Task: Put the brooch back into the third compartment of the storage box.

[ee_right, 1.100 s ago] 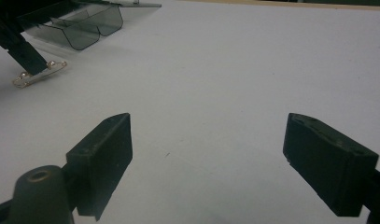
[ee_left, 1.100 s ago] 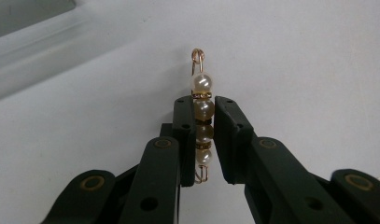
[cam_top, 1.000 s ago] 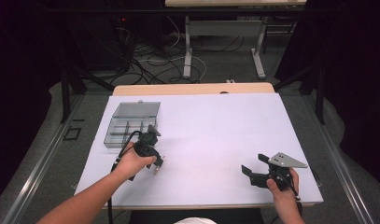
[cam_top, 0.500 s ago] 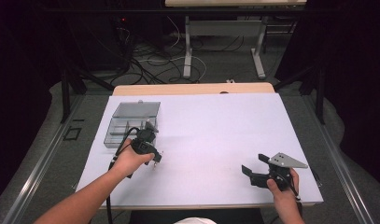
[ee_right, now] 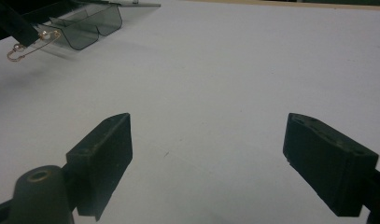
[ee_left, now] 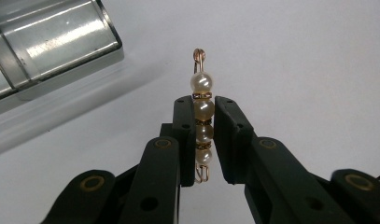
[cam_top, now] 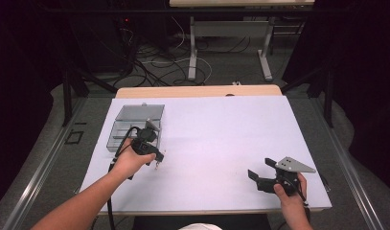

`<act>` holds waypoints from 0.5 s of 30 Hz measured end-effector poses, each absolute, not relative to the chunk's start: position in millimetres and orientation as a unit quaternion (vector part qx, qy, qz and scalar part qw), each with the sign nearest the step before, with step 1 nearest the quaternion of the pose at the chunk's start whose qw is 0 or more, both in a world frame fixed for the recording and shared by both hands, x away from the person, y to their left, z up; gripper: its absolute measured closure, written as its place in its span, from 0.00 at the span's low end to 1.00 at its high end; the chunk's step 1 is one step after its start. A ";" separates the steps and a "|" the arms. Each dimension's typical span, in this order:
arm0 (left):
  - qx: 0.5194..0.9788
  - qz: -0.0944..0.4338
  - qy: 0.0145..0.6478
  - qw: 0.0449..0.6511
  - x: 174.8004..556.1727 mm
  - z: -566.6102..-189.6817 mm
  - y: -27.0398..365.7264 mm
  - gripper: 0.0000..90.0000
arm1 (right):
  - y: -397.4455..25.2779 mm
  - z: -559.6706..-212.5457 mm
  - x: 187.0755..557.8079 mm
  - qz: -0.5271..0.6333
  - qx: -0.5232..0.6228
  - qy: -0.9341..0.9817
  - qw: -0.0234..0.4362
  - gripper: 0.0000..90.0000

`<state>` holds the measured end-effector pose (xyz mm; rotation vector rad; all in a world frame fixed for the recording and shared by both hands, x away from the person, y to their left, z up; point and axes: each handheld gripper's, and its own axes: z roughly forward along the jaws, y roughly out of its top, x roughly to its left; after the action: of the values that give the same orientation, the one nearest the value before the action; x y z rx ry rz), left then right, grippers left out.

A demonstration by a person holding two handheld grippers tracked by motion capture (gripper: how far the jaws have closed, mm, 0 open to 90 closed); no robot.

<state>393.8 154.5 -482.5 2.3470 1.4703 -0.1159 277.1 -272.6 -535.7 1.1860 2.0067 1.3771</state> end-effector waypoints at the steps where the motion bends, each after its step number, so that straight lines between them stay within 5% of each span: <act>1: 0.832 -0.038 0.521 0.186 394.5 -481.0 155.1 0.88 | -272.5 -535.7 277.1 0.497 0.428 0.724 0.214 0.17; 15: 0.832 -0.004 0.517 0.200 404.4 -463.5 165.6 0.88 | -271.8 -536.4 277.0 0.498 0.433 0.721 0.210 0.17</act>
<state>404.4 165.6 -463.5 2.3256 1.4459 -0.0125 277.0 -271.8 -536.4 1.2039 2.0044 1.3849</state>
